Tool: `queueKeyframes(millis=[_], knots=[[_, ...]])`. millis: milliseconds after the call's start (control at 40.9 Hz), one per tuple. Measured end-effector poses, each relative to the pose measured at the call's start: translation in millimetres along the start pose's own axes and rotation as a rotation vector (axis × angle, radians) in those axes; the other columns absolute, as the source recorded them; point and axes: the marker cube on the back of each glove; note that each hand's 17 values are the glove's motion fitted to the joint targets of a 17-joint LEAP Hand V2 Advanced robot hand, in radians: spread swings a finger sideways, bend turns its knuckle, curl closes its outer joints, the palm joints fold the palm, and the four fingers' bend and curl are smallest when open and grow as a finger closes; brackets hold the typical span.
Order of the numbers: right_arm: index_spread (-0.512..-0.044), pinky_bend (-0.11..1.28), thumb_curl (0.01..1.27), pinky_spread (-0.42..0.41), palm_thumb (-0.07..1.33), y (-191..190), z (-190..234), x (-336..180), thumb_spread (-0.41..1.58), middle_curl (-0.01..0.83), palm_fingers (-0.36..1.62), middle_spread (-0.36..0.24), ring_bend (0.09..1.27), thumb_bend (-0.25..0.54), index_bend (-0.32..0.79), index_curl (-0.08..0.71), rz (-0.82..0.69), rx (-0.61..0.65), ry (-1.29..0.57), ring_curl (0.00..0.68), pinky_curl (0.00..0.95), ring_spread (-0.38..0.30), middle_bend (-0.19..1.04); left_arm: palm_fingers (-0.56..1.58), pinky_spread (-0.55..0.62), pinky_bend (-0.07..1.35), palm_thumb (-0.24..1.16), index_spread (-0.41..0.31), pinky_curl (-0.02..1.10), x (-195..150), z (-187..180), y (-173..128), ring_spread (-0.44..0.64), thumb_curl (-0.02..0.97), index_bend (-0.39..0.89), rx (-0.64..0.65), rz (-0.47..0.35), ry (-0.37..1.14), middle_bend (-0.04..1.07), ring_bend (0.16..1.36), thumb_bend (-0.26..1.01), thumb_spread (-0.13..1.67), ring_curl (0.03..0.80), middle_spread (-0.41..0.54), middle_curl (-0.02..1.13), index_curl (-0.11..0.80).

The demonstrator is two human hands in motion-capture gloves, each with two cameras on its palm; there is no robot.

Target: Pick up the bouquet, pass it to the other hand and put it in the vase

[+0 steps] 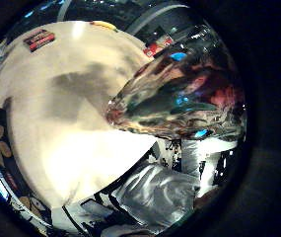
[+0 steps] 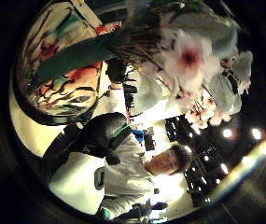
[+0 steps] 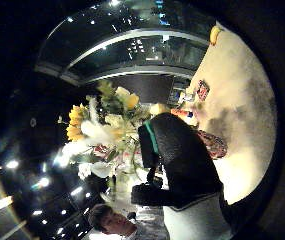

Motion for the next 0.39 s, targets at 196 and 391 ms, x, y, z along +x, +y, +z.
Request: queueKeyframes(millis=[196,391], knots=[[-0.367,0.45,0.35,0.232,0.4,15,-5,45,1.16,0.342,0.15,-0.014,0.38,-0.018,0.16,0.236,-0.014,0.024,-0.003,0.28,0.33,0.009,0.21,-0.24,0.49,0.29,0.27,0.177,0.3,-3,-2,-3,0.52,0.428,0.08,0.056,0.067,0.009,0.15,0.46,-0.04,0.78,0.26,0.483,0.25,0.265],[-0.364,0.4,0.35,0.229,0.42,41,7,81,1.19,0.345,0.21,-0.029,0.37,-0.013,0.16,0.255,0.184,-0.018,-0.146,0.283,0.326,-0.002,0.22,-0.19,0.51,0.25,0.27,0.163,0.29,-7,9,4,0.55,0.401,0.09,0.089,0.065,0.094,0.16,0.45,-0.04,0.79,0.252,0.501,0.23,0.228]])
